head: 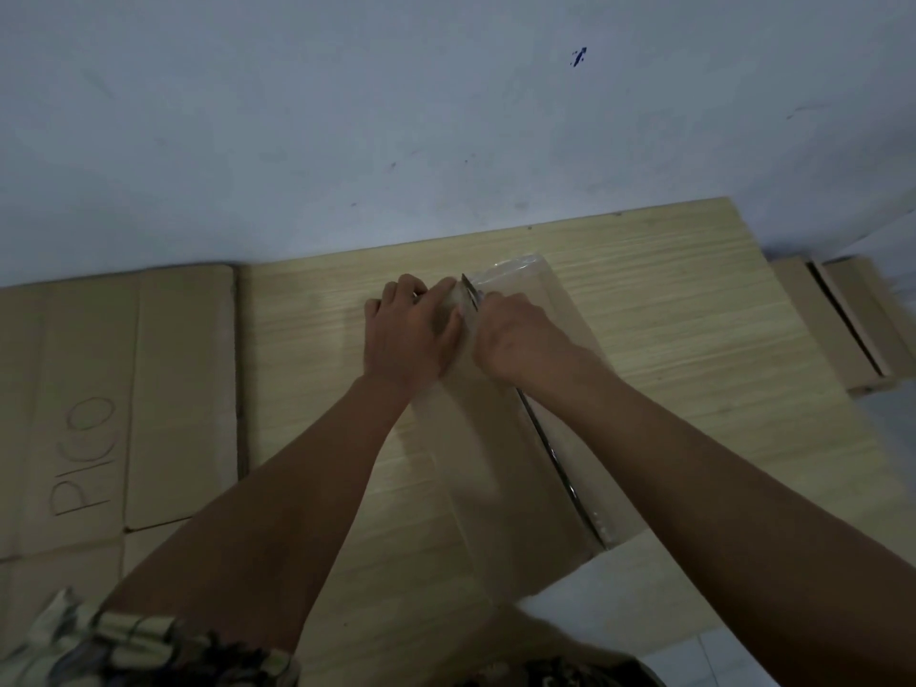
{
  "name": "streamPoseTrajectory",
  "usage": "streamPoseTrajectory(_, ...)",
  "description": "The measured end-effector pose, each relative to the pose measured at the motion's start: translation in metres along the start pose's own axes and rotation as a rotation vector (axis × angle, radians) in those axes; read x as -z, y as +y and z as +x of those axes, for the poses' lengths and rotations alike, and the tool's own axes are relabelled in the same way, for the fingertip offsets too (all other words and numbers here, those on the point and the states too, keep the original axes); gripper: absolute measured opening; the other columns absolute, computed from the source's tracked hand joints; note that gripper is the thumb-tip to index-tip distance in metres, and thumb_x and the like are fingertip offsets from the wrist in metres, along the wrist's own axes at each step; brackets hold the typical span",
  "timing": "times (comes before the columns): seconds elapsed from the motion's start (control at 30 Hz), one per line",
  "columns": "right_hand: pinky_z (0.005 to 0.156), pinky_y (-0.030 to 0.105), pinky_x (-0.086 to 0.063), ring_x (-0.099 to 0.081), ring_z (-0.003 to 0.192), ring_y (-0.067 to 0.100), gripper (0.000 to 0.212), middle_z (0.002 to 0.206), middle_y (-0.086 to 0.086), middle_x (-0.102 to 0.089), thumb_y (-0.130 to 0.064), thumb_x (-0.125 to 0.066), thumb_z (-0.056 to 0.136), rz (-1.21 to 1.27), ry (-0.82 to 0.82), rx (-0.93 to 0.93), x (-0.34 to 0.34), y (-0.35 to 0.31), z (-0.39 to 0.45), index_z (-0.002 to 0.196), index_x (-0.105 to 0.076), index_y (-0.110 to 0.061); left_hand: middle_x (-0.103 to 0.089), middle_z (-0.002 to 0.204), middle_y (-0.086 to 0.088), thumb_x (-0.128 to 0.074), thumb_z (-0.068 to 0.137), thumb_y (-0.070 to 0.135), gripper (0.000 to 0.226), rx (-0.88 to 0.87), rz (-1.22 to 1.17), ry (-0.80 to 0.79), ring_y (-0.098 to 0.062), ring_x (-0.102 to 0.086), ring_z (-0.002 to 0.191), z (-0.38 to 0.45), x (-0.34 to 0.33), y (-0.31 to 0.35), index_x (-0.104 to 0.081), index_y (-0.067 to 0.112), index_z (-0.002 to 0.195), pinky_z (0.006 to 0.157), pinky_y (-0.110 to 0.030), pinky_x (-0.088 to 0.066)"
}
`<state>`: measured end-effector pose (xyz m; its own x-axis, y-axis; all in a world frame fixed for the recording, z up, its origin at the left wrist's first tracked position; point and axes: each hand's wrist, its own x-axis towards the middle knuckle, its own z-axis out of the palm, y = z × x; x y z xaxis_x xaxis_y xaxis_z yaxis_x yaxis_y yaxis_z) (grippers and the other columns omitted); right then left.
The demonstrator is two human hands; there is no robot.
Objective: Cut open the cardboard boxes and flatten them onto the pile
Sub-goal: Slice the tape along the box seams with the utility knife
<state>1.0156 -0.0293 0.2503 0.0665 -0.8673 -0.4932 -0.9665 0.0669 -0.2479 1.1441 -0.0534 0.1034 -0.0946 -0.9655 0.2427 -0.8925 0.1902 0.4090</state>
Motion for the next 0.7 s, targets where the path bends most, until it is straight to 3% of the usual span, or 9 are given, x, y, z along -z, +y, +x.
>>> streamPoseTrajectory(0.3, 0.089, 0.035, -0.045, -0.060, 0.116, 0.033, 0.035, 0.129, 0.017, -0.058, -0.013, -0.043, 0.104, -0.040, 0.002, 0.030, 0.002, -0.007, -0.006, 0.137, -0.050, -0.005, -0.058, 0.110, -0.009, -0.046, 0.095, 0.043, 0.044, -0.004, 0.041, -0.019, -0.031, -0.056, 0.101, 0.001, -0.002, 0.000, -0.064, 0.023, 0.131, 0.082, -0.042, -0.037)
streamPoseTrajectory(0.47, 0.077, 0.031, -0.042, -0.059, 0.118, 0.033, 0.035, 0.132, 0.016, -0.056, -0.012, -0.042, 0.105, -0.024, -0.029, 0.010, 0.008, -0.002, -0.013, 0.140, -0.046, -0.005, -0.057, 0.110, -0.007, -0.040, 0.097, 0.044, 0.044, -0.001, 0.039, -0.017, -0.029, -0.056, 0.100, 0.001, -0.004, -0.001, -0.064, 0.026, 0.129, 0.080, -0.041, -0.036)
streamPoseTrajectory(0.7, 0.082, 0.032, -0.048, -0.061, 0.115, 0.034, 0.036, 0.130, 0.017, -0.057, -0.010, -0.042, 0.105, -0.001, -0.049, 0.033, 0.008, -0.002, -0.014, 0.140, -0.045, -0.006, -0.058, 0.109, -0.008, -0.043, 0.097, 0.042, 0.042, -0.015, 0.035, 0.001, -0.029, -0.056, 0.099, 0.000, -0.005, -0.003, -0.065, 0.023, 0.128, 0.079, -0.040, -0.035)
